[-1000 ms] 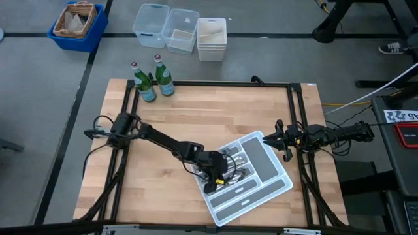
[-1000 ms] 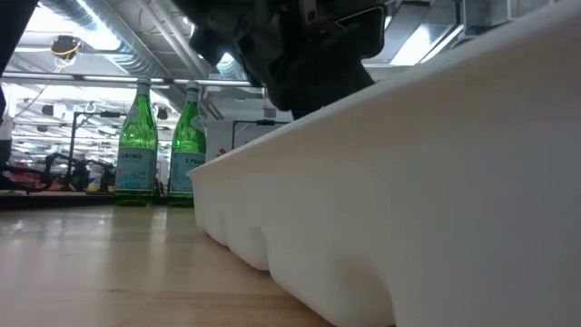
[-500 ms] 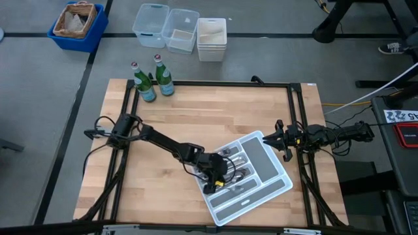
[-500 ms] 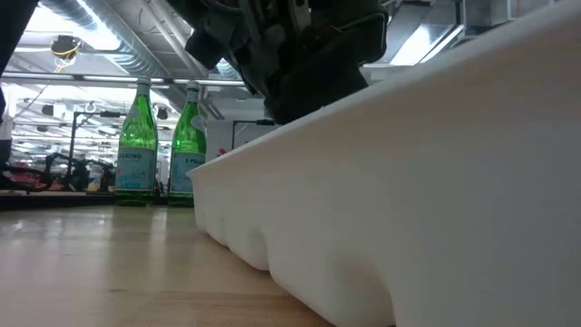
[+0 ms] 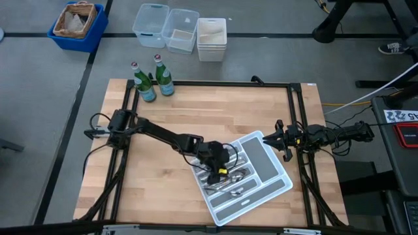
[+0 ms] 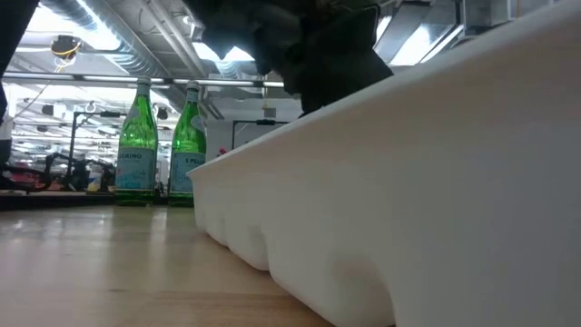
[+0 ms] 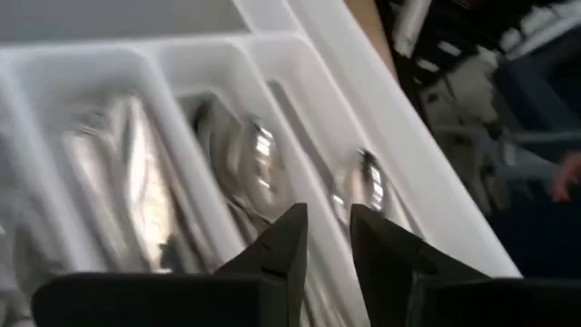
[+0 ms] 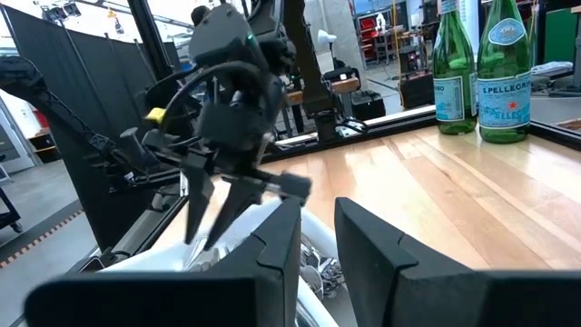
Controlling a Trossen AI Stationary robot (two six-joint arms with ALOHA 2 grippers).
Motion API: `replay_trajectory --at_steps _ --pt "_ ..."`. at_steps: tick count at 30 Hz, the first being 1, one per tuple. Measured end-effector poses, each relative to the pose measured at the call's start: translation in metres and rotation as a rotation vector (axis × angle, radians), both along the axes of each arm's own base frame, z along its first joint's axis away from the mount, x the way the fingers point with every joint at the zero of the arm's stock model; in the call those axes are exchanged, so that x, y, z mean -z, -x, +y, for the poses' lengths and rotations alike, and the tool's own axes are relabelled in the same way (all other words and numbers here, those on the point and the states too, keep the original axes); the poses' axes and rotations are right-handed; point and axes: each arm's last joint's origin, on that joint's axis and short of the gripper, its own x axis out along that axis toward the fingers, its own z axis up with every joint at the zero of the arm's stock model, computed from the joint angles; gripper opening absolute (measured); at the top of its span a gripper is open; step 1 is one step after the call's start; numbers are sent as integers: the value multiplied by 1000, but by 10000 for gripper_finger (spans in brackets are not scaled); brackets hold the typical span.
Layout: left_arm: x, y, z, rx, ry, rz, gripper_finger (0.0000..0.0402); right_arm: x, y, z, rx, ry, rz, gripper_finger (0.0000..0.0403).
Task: Sort silverware
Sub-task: Put the silver spoon into the white silverware tray
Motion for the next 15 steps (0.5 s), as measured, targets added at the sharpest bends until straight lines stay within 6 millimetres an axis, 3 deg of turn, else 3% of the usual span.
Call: replay_trajectory --at_steps 7,12,15 --pt "4 10 -25 182 -33 16 75 0 0 0 0 0 0 76" --pt "6 20 -53 334 -155 -33 75 0 0 0 -1 0 0 76" --pt "7 24 -64 324 -245 -48 82 0 0 0 0 0 0 76"
